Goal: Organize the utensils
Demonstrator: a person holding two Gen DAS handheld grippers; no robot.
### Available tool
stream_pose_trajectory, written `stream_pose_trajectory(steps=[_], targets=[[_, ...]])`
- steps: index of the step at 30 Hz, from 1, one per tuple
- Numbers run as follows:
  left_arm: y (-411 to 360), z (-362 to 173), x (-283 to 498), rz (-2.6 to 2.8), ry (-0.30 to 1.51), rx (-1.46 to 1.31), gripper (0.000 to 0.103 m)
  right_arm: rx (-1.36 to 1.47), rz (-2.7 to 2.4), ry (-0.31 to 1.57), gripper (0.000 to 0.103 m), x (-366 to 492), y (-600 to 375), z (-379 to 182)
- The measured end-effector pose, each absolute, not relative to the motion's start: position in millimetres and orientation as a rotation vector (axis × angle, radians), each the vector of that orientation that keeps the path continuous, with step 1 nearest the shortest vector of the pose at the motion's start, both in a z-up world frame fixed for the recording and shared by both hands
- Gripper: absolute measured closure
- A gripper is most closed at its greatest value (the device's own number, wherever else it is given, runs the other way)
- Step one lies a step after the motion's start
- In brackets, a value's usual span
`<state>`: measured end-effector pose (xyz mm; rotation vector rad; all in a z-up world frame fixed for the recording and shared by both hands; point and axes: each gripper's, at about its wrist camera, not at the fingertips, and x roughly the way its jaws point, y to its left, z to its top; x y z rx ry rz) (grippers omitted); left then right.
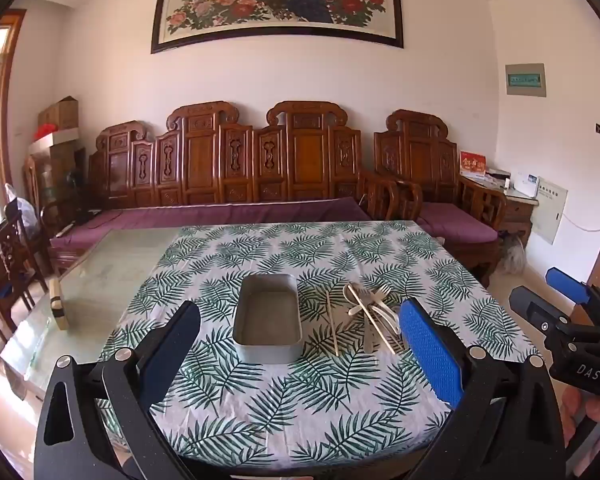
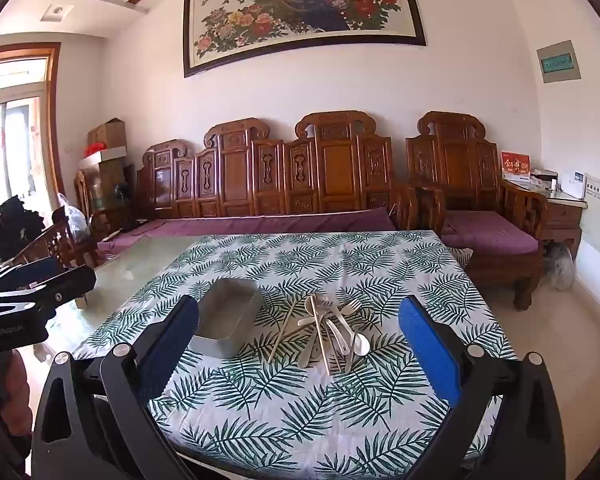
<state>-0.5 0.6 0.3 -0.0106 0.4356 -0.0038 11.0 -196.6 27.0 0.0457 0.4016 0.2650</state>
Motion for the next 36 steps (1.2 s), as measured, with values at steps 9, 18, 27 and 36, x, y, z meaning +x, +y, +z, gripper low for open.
stream_pose_trajectory(steps=[9, 18, 27, 36], targets=[[0.3, 0.2, -0.2, -0.001, 0.442, -0.002, 0.006, 0.05, 0.267, 0.403, 0.003, 11.7, -197.8, 26.8], [0.4, 0.4, -0.3, -0.001, 0.442, 0.001, 0.006, 0.052, 0.267, 0.403, 0.003, 11.2, -197.6, 27.0], [2.6, -0.2, -0.7, -0.005, 0.444, 0.001, 0.006, 0.052, 0.267, 0.404, 0.003, 11.5, -198.1, 26.1], [-1.8, -0.8, -0.7, -0.004, 0.444, 0.006, 0.006, 0.051, 0.267, 0.404, 0.003, 11.3, -198.1, 25.8]])
